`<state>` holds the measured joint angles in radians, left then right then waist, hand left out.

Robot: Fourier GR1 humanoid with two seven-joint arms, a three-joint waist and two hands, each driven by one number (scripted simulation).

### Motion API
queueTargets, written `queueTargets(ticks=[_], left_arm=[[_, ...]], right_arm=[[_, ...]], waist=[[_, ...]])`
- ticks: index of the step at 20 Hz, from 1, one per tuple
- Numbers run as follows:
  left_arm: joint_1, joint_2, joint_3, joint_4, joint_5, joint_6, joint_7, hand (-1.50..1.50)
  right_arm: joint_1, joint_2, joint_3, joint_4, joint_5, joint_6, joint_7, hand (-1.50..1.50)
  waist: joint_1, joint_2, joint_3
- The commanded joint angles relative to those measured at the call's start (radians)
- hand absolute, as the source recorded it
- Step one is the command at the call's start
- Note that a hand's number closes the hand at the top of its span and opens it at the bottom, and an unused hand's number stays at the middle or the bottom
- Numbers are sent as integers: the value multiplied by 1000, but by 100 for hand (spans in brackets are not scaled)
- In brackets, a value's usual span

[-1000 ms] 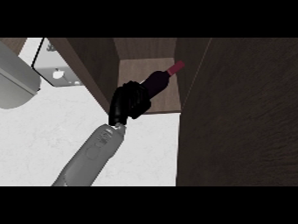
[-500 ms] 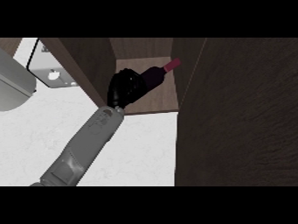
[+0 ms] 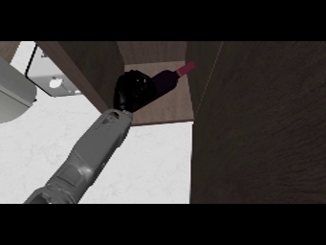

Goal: Pick up the wine, place it into the cabinet and close the cabinet

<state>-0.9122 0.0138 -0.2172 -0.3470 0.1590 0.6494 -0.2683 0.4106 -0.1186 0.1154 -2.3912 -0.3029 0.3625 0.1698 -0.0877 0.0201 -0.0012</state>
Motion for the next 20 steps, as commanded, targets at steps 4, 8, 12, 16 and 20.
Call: queueTargets(ticks=[4, 8, 12, 16, 20], left_arm=[[-77, -13, 66, 91, 57, 65, -67, 150], [-157, -13, -27, 165, -48, 100, -55, 150], [-200, -13, -70, 218, -92, 99, -35, 150], [-204, -13, -104, 223, -112, 113, -18, 150], [-201, -12, -103, 193, -91, 133, 9, 150]], right_arm=[[42, -29, -28, -70, -103, 37, 8, -150], [17, -27, -26, -79, -112, 20, 32, -150], [-25, -30, -38, -49, -108, 21, 27, -150], [10, -19, -3, -51, -123, 36, 22, -150], [1, -37, -43, -54, -144, 55, 0, -150]], waist=[[-22, 8, -1], [-22, 7, 0], [-19, 10, 0], [-40, 11, 0], [-48, 12, 0]])
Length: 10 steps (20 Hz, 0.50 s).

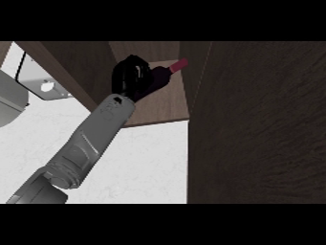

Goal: Pick up the wine, place it into the cabinet and close the cabinet

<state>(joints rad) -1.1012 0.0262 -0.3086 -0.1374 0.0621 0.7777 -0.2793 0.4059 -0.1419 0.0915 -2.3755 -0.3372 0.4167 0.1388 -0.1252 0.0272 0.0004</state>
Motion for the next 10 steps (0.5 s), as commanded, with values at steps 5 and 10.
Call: queueTargets(ticks=[5, 10], left_arm=[[-45, -25, -40, -14, 8, 26, 117, 150], [-56, -25, -82, 31, -17, 60, 209, 150]], right_arm=[[3, -21, -18, -37, -113, 17, 28, -150], [19, -21, -16, -58, -114, 15, 37, -150]], waist=[[-14, 4, -1], [-25, 6, -1]])
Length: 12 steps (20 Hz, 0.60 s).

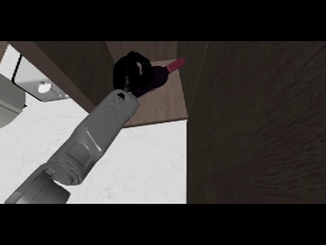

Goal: Pick up the wine, place it into the cabinet and close the cabinet

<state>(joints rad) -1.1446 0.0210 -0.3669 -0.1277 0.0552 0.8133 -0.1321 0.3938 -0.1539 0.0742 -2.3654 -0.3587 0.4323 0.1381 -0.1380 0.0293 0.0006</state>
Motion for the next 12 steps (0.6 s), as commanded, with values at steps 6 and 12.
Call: queueTargets(ticks=[6, 12], left_arm=[[-23, -20, -65, 40, -51, 99, 101, -150], [1, -20, -111, 68, -88, 96, 154, -150]], right_arm=[[22, -11, -2, -59, -92, -2, 30, -150], [0, -8, -10, -30, -79, 3, 7, -150]], waist=[[-11, 9, -2], [-14, 11, -1]])
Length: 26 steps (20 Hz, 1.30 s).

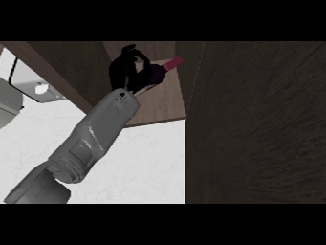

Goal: Pick up the wine, place it into the cabinet and close the cabinet

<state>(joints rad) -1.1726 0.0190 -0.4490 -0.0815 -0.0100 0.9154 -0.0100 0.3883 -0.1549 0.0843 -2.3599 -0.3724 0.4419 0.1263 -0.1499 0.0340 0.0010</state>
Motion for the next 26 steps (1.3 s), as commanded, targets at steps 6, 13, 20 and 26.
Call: queueTargets(ticks=[6, 13, 20, 26], left_arm=[[32, -18, -33, 29, -31, -12, 50, -150], [77, -18, 32, -99, 33, -4, -64, -150], [136, -19, 78, -227, 115, -5, -197, -150], [126, -19, 154, -273, 194, -17, -300, -150]], right_arm=[[72, -15, -8, -72, -86, 20, 11, -150], [61, -22, -31, -64, -103, 5, 11, -150], [80, -13, 21, -111, -70, -18, 39, -150], [71, -16, 19, -144, -77, -56, 65, -150]], waist=[[-2, 2, -2], [27, 1, -4], [41, -8, -4], [69, -14, -4]])
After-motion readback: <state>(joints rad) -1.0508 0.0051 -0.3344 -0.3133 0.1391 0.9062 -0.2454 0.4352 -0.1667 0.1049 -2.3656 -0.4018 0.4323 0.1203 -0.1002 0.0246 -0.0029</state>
